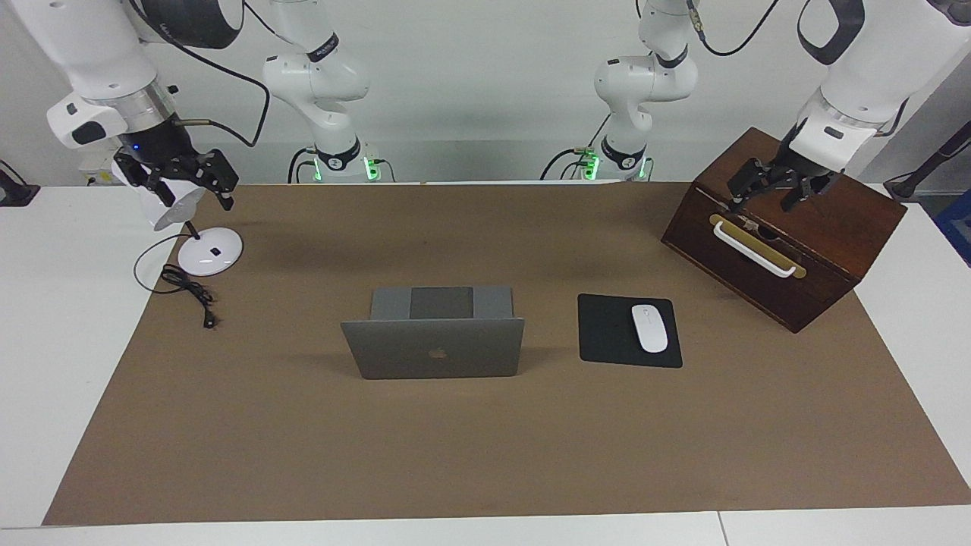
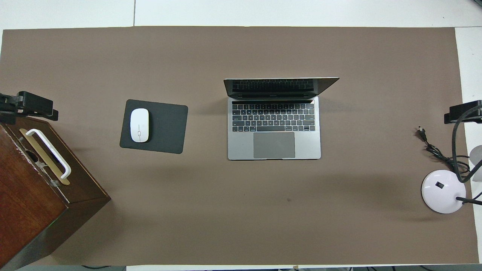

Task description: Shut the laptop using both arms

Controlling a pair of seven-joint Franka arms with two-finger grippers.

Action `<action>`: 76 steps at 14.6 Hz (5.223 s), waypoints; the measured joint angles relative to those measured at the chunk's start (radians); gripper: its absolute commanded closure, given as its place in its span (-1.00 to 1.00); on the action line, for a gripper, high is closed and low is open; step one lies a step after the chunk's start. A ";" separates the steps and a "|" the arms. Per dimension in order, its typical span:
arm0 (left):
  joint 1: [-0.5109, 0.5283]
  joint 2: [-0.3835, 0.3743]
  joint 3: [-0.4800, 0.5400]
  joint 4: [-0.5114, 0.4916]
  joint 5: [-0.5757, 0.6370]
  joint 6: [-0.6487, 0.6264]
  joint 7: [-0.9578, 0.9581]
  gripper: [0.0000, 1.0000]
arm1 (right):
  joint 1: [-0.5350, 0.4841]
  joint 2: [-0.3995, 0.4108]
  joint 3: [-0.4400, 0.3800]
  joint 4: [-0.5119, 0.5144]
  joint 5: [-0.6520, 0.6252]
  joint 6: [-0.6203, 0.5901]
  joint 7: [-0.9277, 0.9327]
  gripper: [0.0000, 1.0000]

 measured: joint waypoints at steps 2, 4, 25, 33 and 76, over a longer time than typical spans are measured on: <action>0.000 0.000 0.000 0.000 0.000 0.000 0.000 -1.00 | 0.000 0.000 0.000 0.000 0.000 0.006 -0.006 -0.88; 0.000 0.000 0.000 -0.001 0.000 0.001 0.000 -1.00 | -0.004 0.000 -0.001 0.000 0.000 0.021 -0.029 -0.60; 0.014 -0.009 0.000 -0.036 0.000 0.062 -0.052 1.00 | -0.016 0.041 -0.001 -0.002 0.000 0.249 -0.112 1.00; 0.014 -0.009 -0.002 -0.039 -0.008 0.091 -0.084 1.00 | 0.074 0.236 0.062 0.097 0.002 0.522 -0.027 1.00; -0.686 0.108 -0.030 -1.010 -0.127 1.888 -0.156 1.00 | 0.457 0.485 0.062 0.230 -0.252 0.790 0.469 1.00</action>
